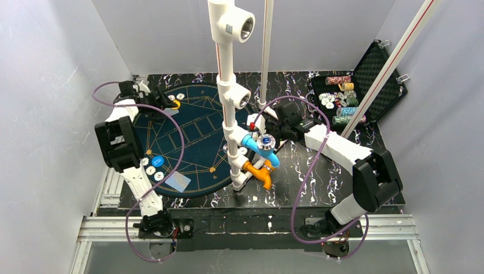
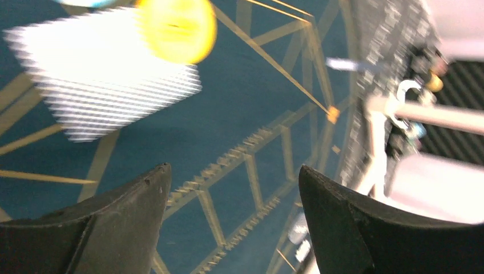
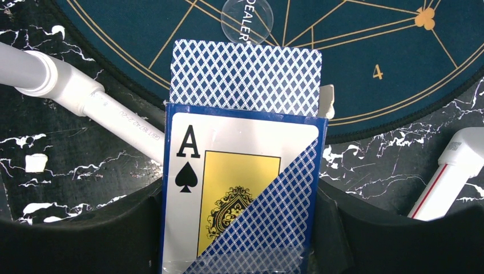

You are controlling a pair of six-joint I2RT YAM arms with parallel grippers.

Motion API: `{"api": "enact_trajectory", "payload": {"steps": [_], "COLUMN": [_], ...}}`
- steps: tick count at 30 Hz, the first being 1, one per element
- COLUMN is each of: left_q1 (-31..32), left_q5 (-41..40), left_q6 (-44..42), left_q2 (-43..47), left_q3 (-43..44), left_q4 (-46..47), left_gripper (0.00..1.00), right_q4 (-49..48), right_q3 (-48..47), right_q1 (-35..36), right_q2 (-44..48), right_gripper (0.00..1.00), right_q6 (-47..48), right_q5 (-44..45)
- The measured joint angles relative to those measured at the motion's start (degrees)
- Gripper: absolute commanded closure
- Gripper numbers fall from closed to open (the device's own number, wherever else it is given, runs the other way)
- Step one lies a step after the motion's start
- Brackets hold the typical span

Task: Distribute texas hold em gaming equipment

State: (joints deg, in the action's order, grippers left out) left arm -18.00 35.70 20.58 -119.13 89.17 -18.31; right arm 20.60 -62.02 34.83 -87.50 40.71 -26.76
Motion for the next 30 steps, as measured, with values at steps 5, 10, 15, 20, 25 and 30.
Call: {"api": "enact_trajectory", "payload": {"steps": [5,10,15,20,25,30], "left_q1": [7.8,23.0,33.8,37.4,38.4,38.4], "left_q5": [13.7,24.0,30.0,32.4,32.5,32.4], "left_q6": [-3.5,-5.2,-5.6,-6.2,-6.3,-6.8], "left_q2": [6.5,8.2,8.0,8.0,7.8,7.6], "left_q3": [-3.0,-4.1,-4.9,-5.8,-8.1,-8.9], "left_q4": [0.3,0.9,0.0,0.0,-0.2,-1.1], "left_gripper": [0.19,0.21,0.23,0.33,0.48,0.57], "right_q4": [0.0,0.0,-0.5,-1.7,-2.7,-2.8], "right_q3": [0.0,0.0,0.0,0.0,0.0,0.0], "right_q1": [0.0,0.0,0.0,0.0,0.0,-0.6], "right_q2": [0.0,0.0,0.0,0.0,0.0,0.2], "right_gripper": [0.99,0.99,0.99,0.99,0.99,0.99], "right_q6": [0.0,-0.1,-0.6,-1.9,-3.3,-4.4], "right_q5": [-0.5,-0.7,-0.8,-0.8,-0.8,-0.9]}}
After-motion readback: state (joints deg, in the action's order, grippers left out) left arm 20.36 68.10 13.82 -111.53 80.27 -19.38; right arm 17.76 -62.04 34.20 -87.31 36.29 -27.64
